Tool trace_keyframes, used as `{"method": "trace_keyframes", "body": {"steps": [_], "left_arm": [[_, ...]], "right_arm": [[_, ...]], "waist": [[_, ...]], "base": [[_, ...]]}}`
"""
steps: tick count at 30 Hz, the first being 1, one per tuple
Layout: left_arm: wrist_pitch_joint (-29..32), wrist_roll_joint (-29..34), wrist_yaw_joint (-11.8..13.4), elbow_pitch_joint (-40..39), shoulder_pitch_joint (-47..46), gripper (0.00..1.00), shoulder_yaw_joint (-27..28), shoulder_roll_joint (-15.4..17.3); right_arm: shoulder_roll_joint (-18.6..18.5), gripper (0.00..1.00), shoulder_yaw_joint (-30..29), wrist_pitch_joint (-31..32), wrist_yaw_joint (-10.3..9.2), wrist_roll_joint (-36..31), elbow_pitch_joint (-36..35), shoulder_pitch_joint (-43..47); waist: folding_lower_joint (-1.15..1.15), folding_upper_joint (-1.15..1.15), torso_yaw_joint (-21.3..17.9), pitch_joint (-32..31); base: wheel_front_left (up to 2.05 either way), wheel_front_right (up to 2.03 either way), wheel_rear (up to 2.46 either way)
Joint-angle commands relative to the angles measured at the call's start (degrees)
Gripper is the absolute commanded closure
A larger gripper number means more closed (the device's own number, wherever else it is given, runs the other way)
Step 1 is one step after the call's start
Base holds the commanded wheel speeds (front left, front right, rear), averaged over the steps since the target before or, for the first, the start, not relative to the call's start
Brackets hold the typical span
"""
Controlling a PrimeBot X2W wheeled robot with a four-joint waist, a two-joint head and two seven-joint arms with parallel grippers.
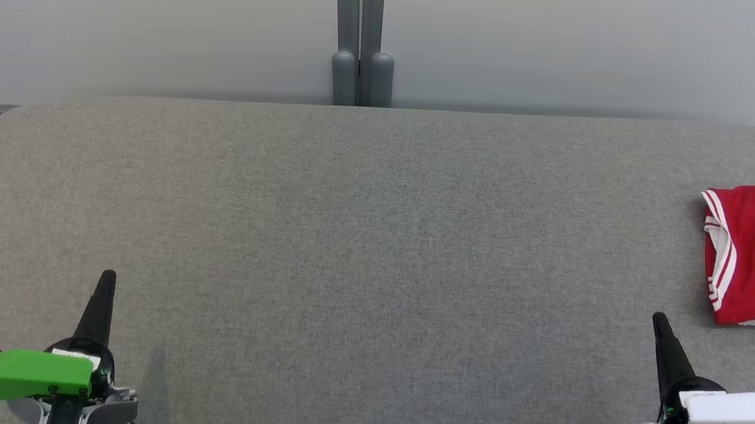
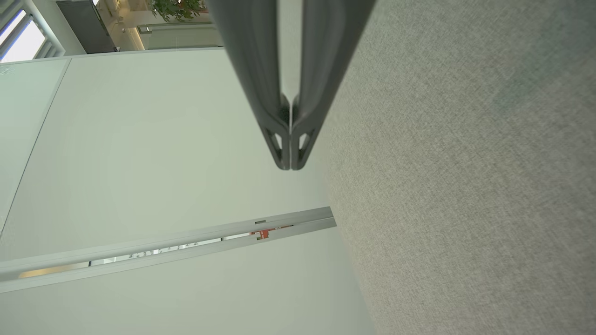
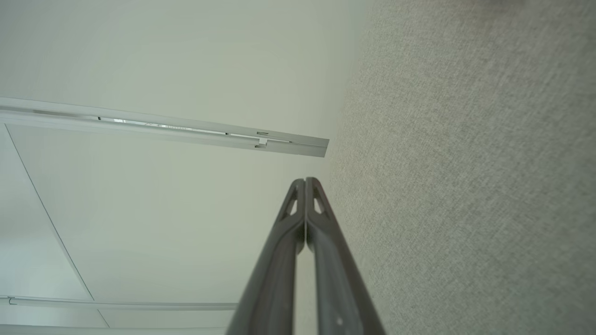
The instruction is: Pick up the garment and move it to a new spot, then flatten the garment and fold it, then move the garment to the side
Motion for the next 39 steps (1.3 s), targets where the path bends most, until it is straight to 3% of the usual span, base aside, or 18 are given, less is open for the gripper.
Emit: {"method": "trace_keyframes", "body": {"steps": [1, 27, 39], "left_arm": [[0.4, -1.1, -0.3, -0.4, -1.3, 1.0, 0.3, 0.4], [3.1, -10.8, -1.2, -0.5, -3.0, 1.0, 1.4, 0.5], [3.0, -10.5, -1.2, -0.5, -2.8, 1.0, 1.3, 0.5]], "right_arm": [[-0.1, 1.0, 0.0, 0.4, 0.03, 1.3, 0.0, -1.1], [0.0, 1.0, 0.1, 3.1, 0.02, 12.8, 0.5, -2.6], [0.0, 1.0, 0.1, 3.0, 0.02, 12.5, 0.5, -2.5]], "waist": [[0.0, 0.0, 0.0, 0.0], [0.0, 0.0, -0.2, 0.2], [0.0, 0.0, -0.2, 0.2]], "base": [[0.0, 0.0, 0.0], [0.0, 0.0, 0.0], [0.0, 0.0, 0.0]]}}
